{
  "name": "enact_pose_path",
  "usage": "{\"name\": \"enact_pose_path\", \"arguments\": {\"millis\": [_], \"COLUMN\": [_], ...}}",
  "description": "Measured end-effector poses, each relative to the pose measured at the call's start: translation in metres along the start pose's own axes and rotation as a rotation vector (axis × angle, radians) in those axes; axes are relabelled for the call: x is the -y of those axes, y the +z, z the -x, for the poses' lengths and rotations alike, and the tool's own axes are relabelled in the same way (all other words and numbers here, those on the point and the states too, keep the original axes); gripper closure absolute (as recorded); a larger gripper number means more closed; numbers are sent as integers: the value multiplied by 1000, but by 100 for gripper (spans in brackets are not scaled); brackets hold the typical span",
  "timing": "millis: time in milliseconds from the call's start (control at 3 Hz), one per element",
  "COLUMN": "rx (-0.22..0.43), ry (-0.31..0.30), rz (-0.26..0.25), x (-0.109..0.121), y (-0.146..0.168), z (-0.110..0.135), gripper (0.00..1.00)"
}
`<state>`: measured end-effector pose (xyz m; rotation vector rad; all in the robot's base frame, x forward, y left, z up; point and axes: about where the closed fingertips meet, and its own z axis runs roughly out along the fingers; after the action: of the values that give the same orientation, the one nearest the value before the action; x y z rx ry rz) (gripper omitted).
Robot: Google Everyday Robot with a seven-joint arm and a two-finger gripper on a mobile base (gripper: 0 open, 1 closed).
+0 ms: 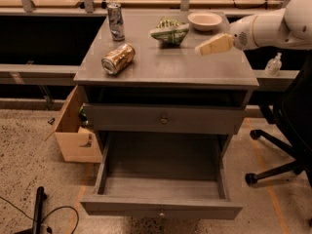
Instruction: Place green jalapeno chip bag into middle drawer
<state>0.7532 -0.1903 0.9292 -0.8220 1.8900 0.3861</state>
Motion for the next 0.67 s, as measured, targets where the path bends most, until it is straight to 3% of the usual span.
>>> {"name": "enact_pose_path", "arguments": {"millis": [667], "rx": [82], "ry": [-14], "rz": [-55], "x": [37], "y": [72], "z": [21], "gripper": [0]}}
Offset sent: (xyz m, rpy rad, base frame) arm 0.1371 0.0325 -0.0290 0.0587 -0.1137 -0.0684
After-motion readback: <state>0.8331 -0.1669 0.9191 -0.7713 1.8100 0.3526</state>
